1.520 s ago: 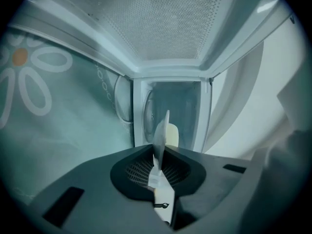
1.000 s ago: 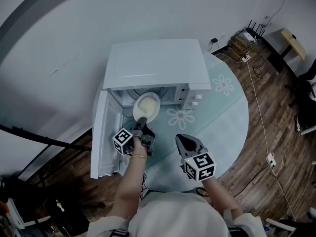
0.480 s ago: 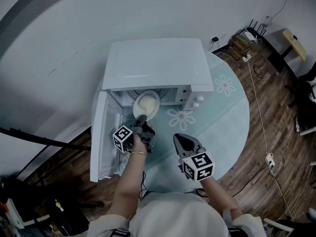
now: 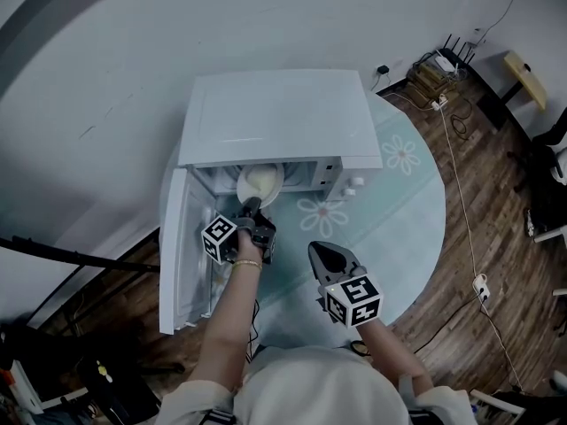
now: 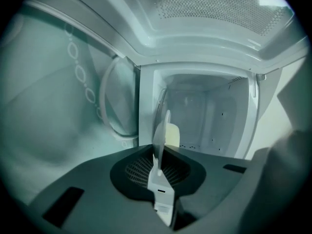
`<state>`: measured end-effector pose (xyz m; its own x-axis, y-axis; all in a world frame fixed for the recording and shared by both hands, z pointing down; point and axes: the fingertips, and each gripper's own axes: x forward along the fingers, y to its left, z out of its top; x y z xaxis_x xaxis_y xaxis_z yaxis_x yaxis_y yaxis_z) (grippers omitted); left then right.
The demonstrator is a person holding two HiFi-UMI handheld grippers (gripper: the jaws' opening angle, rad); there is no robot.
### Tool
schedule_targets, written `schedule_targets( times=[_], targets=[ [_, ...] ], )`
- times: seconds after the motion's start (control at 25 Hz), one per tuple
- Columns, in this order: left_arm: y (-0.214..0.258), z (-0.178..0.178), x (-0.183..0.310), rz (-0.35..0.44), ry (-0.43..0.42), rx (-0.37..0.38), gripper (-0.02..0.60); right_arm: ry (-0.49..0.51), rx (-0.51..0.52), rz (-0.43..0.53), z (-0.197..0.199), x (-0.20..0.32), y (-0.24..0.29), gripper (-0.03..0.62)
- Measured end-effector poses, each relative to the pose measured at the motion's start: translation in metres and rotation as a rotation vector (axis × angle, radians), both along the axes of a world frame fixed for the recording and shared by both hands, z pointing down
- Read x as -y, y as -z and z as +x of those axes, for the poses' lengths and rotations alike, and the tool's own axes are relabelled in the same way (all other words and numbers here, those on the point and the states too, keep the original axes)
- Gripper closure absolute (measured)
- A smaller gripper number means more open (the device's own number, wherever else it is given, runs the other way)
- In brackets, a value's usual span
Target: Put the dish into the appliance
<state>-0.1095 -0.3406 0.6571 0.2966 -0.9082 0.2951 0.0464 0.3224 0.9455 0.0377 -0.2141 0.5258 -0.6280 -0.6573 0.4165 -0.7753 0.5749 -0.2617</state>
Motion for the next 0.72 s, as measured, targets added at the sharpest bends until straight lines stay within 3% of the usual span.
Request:
schedule_targets(
  times=[0.72],
  targets=[
    [-0.002, -0.003, 0.036, -0.019, 0.024, 0.024, 0.538, -0.008, 0.011, -0.013, -0.002, 0.008, -0.003, 0.589]
  ],
)
